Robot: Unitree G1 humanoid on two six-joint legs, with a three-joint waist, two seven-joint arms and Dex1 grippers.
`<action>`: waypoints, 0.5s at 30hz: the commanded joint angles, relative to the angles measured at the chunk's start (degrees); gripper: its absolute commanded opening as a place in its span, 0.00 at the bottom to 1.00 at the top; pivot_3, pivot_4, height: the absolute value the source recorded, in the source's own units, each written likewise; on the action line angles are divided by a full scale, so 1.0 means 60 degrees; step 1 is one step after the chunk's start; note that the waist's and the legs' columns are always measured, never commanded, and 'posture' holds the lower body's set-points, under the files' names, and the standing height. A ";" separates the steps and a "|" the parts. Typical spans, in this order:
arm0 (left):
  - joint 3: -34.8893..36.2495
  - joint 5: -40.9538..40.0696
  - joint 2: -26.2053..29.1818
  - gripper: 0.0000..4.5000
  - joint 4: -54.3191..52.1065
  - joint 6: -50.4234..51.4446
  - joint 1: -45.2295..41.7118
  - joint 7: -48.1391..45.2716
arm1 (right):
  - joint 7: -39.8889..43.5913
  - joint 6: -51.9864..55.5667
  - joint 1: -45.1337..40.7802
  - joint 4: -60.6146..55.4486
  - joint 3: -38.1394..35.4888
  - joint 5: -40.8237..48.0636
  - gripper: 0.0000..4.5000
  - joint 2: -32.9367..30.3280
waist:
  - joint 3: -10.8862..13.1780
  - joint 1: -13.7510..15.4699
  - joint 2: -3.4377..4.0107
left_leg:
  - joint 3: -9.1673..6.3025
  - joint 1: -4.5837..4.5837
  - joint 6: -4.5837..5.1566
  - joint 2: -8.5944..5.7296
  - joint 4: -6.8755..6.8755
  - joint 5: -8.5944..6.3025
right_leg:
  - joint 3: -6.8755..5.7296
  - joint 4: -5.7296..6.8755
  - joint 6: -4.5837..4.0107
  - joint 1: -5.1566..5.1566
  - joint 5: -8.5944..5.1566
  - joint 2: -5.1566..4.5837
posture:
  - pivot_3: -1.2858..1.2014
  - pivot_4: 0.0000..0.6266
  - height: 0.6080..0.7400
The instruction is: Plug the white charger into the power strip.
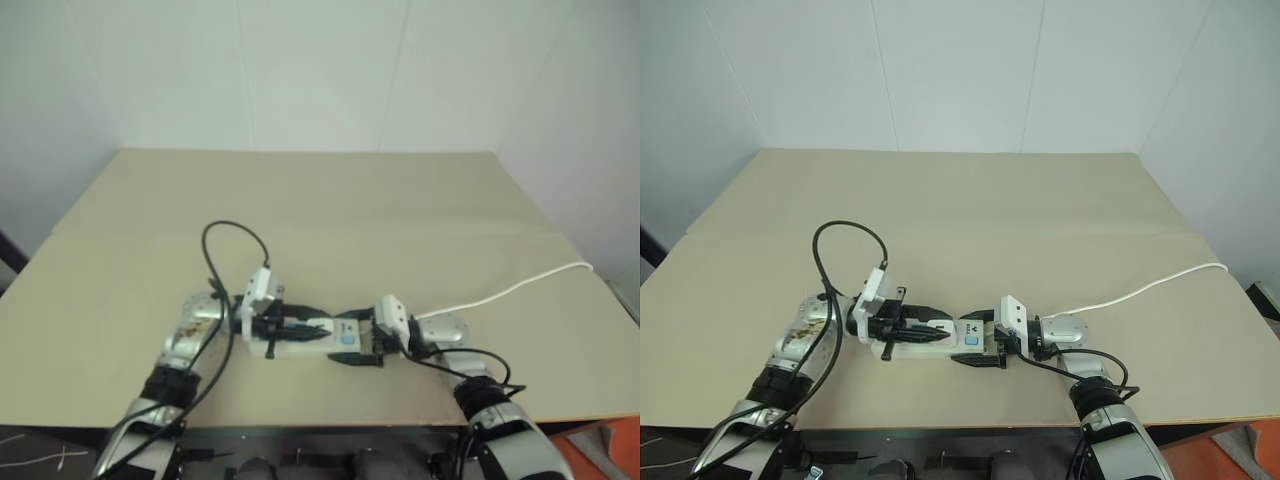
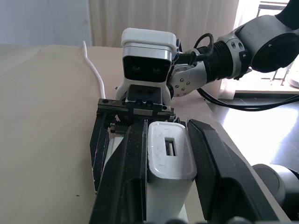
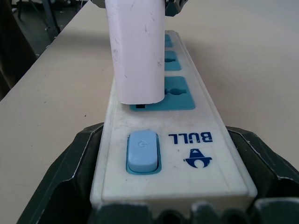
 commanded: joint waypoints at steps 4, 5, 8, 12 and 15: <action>-0.0690 0.0675 0.0458 0.23 0.0757 0.0462 0.0264 -0.0430 | 0.0066 0.0127 0.0162 0.0341 0.0156 -0.0227 0.78 -0.0106 | -0.0011 -0.0013 0.0012 | 0.0000 0.0001 0.0000 0.0000 -0.0001 0.0000 | -0.0001 -0.0001 -0.0003 0.0000 -0.0003 0.0002 | 0.52 0.24 1.00; -0.0699 0.0707 0.0450 0.23 0.0914 0.0409 0.0184 -0.0449 | 0.0065 0.0127 0.0164 0.0338 0.0160 -0.0226 0.78 -0.0106 | -0.0012 -0.0014 0.0011 | 0.0000 0.0001 0.0000 0.0000 -0.0002 0.0000 | -0.0001 -0.0001 -0.0005 0.0000 -0.0004 0.0001 | 0.52 0.24 1.00; -0.0802 0.0813 0.0460 0.23 0.1245 0.0408 0.0020 -0.0478 | 0.0070 0.0145 0.0194 0.0282 0.0159 -0.0211 0.78 -0.0124 | -0.0016 -0.0015 0.0013 | 0.0001 0.0000 0.0000 0.0000 -0.0002 0.0000 | -0.0001 -0.0003 -0.0004 0.0000 -0.0005 0.0002 | 0.52 0.24 1.00; -0.0842 0.0939 0.0356 0.23 0.1425 0.0445 0.0137 -0.0103 | 0.0055 0.0168 0.0277 0.0167 0.0140 -0.0182 0.78 -0.0156 | -0.0031 -0.0015 0.0026 | 0.0000 0.0002 0.0000 0.0000 -0.0003 0.0000 | 0.0000 -0.0004 -0.0004 0.0001 -0.0006 0.0002 | 0.52 0.24 1.00; -0.0882 0.0954 0.0337 0.23 0.1352 0.0511 0.0231 0.0043 | 0.0046 0.0185 0.0327 0.0112 0.0129 -0.0178 0.78 -0.0181 | -0.0063 -0.0010 0.0043 | 0.0000 0.0008 0.0000 0.0000 -0.0005 0.0000 | -0.0001 -0.0004 -0.0006 0.0005 -0.0008 0.0002 | 0.52 0.24 1.00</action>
